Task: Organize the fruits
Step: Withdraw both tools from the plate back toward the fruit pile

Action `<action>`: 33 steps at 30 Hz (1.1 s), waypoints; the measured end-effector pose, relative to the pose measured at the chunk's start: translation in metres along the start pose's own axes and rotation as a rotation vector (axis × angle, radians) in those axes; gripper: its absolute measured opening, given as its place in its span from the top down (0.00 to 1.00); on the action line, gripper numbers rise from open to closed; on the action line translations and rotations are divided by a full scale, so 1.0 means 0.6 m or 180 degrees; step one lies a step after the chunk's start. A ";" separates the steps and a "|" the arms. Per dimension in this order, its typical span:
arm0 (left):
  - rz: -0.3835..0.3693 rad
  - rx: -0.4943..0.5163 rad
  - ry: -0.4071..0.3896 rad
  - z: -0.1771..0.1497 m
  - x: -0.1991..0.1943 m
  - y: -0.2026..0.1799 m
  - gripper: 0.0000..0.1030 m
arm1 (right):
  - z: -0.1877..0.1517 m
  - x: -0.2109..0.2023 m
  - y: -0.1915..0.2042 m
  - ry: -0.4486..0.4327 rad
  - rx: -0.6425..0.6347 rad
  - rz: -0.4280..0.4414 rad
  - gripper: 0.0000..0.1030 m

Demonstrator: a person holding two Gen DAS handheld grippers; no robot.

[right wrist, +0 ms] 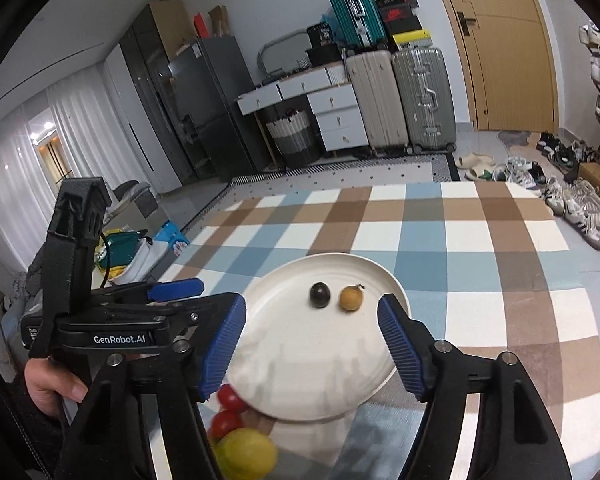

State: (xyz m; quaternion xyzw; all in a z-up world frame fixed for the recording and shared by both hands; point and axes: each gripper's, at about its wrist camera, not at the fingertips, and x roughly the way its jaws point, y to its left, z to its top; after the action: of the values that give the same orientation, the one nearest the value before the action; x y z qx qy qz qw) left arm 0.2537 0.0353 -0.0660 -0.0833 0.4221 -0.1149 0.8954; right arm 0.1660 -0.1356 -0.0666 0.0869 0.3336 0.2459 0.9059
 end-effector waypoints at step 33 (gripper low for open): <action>0.0059 -0.0095 -0.0063 -0.165 -0.095 -0.010 0.01 | -0.125 -0.120 0.059 -0.0390 -0.0013 0.0045 0.03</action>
State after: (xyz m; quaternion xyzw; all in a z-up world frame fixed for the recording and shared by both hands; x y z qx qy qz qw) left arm 0.1412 0.0403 -0.0849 -0.0939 0.4156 -0.0994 0.8992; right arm 0.0565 -0.1416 -0.0720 0.1023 0.2764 0.2472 0.9231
